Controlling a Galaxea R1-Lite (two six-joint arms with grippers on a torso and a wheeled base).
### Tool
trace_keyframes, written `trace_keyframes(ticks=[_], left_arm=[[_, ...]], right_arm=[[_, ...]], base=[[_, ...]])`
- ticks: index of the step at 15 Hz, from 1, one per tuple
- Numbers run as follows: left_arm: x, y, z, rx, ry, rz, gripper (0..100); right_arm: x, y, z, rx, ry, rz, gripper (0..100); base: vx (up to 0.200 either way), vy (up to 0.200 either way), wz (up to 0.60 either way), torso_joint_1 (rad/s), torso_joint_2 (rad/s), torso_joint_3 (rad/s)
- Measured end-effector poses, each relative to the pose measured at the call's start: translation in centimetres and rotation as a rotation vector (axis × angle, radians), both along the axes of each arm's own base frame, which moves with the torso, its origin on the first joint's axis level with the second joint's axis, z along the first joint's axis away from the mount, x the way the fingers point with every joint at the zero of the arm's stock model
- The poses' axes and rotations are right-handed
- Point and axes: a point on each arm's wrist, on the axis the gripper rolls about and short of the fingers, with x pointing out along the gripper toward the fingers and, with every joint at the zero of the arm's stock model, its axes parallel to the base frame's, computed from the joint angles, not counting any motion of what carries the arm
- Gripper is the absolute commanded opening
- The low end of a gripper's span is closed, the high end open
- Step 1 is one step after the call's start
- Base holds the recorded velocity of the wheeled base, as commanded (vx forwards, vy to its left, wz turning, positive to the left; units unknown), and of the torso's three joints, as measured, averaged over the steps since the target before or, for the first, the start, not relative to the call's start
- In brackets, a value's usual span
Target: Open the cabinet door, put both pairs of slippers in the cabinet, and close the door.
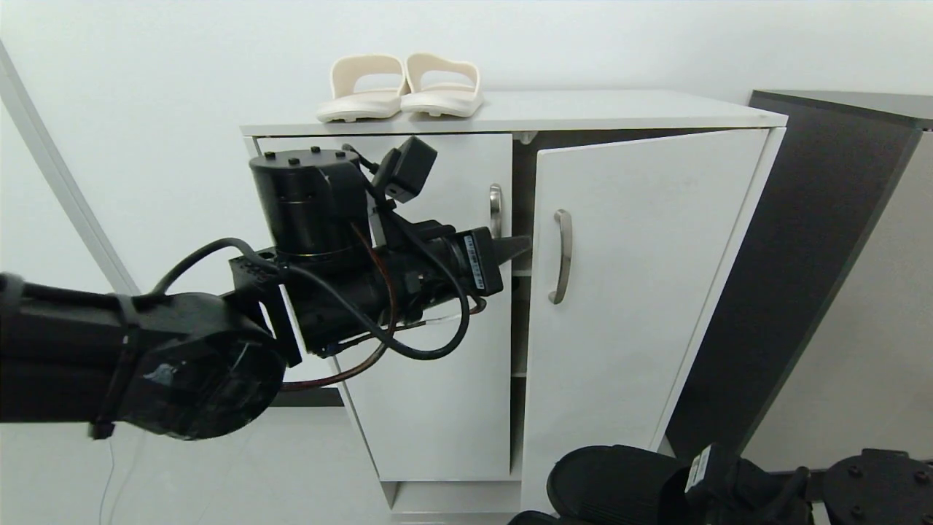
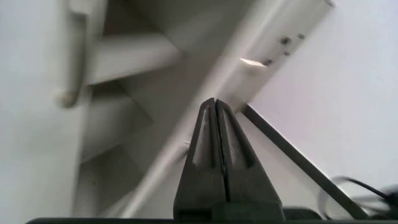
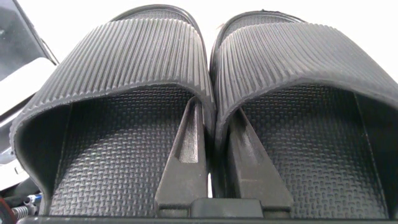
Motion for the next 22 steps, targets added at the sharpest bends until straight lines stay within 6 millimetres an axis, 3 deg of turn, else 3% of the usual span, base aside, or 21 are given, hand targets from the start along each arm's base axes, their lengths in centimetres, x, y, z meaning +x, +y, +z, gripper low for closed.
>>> trace_keyframes(ticks=[6,11,15,19,22], left_arm=[[4.5,-1.8,-1.7,-0.014,-0.009,0.025,0],[5.4,-2.7,-2.8,-0.054,0.017,0.026,0],[3.4,-4.7,-3.1,-0.053,0.019,-0.048,0],[-0.7,-8.0,-2.4,-0.107,-0.049,-0.212,0],[-1.1,-7.9,-3.0,-0.107,-0.049,-0.226,0]], right_arm=[[-0.7,0.2,-0.3,-0.012,0.005,0.032,0],[-1.0,0.2,-0.4,-0.019,0.008,0.048,0],[-1.6,0.2,-0.7,-0.03,0.016,0.073,0],[-1.9,0.2,-0.8,-0.027,0.014,0.088,0],[-1.9,0.2,-0.8,-0.017,0.009,0.086,0]], base=[[0.0,0.0,0.0,0.0,0.0,0.0],[-0.16,0.0,0.0,0.002,0.0,-0.001],[-0.2,0.0,0.0,-0.003,0.0,0.004],[-0.05,0.0,0.0,0.001,0.0,0.001],[0.0,0.0,0.0,0.0,0.0,0.0]])
